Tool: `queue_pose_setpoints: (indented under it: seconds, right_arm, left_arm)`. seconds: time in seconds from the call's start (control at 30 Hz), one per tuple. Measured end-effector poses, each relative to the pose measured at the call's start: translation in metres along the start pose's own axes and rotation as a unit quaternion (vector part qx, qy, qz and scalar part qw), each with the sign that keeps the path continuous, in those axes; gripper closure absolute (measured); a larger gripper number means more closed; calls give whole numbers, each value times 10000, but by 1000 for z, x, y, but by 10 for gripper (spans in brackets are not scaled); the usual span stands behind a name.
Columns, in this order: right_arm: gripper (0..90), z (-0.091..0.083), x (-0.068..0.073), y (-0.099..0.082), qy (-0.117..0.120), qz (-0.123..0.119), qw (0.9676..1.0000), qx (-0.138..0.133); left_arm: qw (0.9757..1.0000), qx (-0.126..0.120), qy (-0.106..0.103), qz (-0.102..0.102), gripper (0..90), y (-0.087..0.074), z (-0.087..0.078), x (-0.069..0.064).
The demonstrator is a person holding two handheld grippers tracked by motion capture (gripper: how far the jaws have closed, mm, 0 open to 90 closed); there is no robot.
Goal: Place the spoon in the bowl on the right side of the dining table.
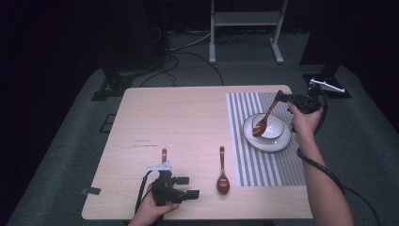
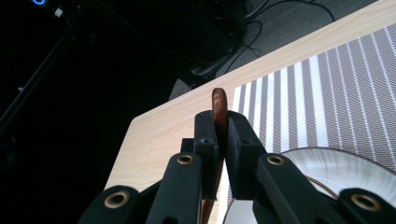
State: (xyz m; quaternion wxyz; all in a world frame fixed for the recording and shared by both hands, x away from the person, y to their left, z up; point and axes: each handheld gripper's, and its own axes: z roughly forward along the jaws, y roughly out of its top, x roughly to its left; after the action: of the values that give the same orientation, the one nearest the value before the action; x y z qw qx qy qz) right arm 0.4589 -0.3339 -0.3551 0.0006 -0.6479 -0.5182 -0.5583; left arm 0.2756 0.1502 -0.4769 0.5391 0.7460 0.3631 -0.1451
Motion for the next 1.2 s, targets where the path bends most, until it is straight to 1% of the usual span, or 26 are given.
queue_pose_setpoints:
  seconds: [0.6, 0.9, 1.2]
  right_arm:
    - [833, -10, -18, 5, -243, 181, 9993, -210]
    - [833, -12, -24, 4, -360, 208, 9988, -275]
    - [833, -12, -34, 2, -416, 313, 9981, -326]
  left_arm:
    - [10000, 7, -1, 14, 0, 0, 0, 1]
    - [10000, 10, 9, 29, 0, 0, 0, 0]
    - [10000, 5, 22, 24, 0, 0, 0, 0]
